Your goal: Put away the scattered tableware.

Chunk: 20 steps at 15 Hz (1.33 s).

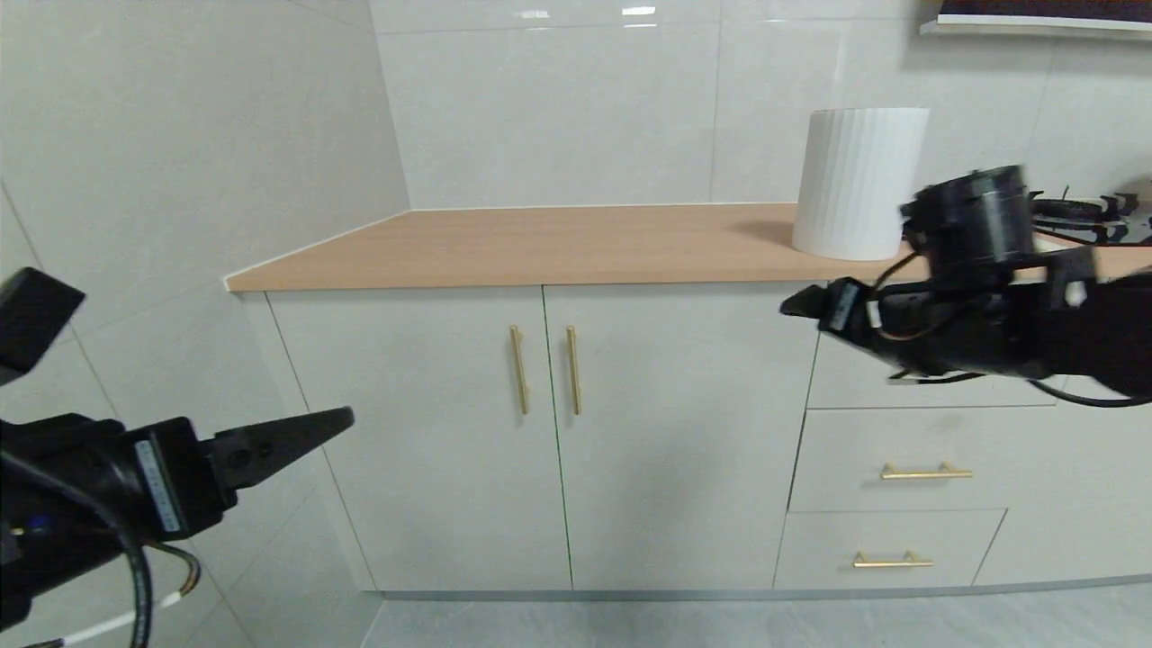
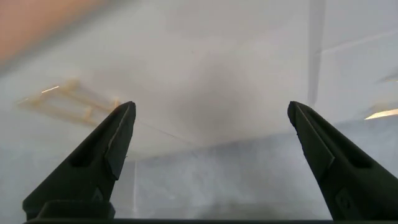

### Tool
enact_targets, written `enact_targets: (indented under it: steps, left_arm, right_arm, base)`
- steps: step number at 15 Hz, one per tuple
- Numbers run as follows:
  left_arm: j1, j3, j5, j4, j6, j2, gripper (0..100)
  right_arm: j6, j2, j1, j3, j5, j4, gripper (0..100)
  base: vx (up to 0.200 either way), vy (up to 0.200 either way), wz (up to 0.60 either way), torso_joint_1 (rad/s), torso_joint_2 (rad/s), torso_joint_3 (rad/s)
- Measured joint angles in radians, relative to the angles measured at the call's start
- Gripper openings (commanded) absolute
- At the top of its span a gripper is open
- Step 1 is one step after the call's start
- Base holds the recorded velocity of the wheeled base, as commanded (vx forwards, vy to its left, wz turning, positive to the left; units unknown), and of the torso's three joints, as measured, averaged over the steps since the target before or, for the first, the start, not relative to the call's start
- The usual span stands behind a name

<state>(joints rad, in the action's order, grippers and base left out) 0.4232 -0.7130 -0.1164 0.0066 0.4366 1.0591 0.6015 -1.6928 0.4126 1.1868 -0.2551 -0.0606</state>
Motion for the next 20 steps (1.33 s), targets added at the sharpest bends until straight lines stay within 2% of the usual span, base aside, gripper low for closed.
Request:
enact_targets:
  steps: [2, 3, 6, 8, 10, 11, 13, 14, 17, 20]
  left_arm:
    - [-0.012, 0.033, 0.001, 0.006, -0.021, -0.104, 100]
    - [-0.015, 0.063, 0.0, 0.008, -0.043, -0.165, 100]
    - [-0.037, 0.165, 0.0, 0.044, -0.161, -0.414, 100]
    - [-0.091, 0.211, 0.0, 0.127, -0.233, -0.609, 100]
    - [-0.174, 0.233, 0.001, 0.225, -0.281, -0.776, 100]
    - [-0.208, 0.241, -0.004, 0.25, -0.294, -0.833, 100]
    - [-0.274, 0.253, -0.063, 0.254, -0.297, -0.906, 100]
    - [-0.296, 0.256, -0.069, 0.254, -0.298, -0.927, 100]
    - [-0.385, 0.267, -0.063, 0.263, -0.311, -0.996, 100]
    - [-0.419, 0.341, -0.079, 0.266, -0.326, -1.042, 100]
  right_arm:
    - [-0.1, 0.258, -0.031, -0.163, 0.001, 0.0, 100]
    - [-0.153, 0.386, -0.057, -0.238, 0.003, 0.001, 100]
    - [-0.282, 0.779, -0.168, -0.432, 0.008, 0.008, 100]
    - [-0.365, 1.038, -0.22, -0.513, 0.01, 0.054, 100]
    - [-0.477, 1.277, -0.252, -0.563, 0.008, 0.174, 100]
    - [-0.533, 1.369, -0.265, -0.58, -0.009, 0.232, 100]
    - [-0.593, 1.495, -0.286, -0.604, -0.156, 0.3, 100]
    - [-0.598, 1.53, -0.298, -0.614, -0.177, 0.307, 100]
    - [-0.621, 1.623, -0.377, -0.649, -0.173, 0.355, 100]
    - [-0.591, 1.676, -0.41, -0.737, -0.154, 0.372, 100]
  base:
    - [0.0, 0.0, 0.0, 0.0, 0.0, 0.0]
    - [0.0, 0.0, 0.0, 0.0, 0.0, 0.0]
    - [0.0, 0.0, 0.0, 0.0, 0.0, 0.0]
    - [0.0, 0.0, 0.0, 0.0, 0.0, 0.0]
    - [0.0, 0.0, 0.0, 0.0, 0.0, 0.0]
    - [0.0, 0.0, 0.0, 0.0, 0.0, 0.0]
    - [0.0, 0.0, 0.0, 0.0, 0.0, 0.0]
    - [0.0, 0.0, 0.0, 0.0, 0.0, 0.0]
    - [0.0, 0.0, 0.0, 0.0, 0.0, 0.0]
    - [0.0, 0.0, 0.0, 0.0, 0.0, 0.0]
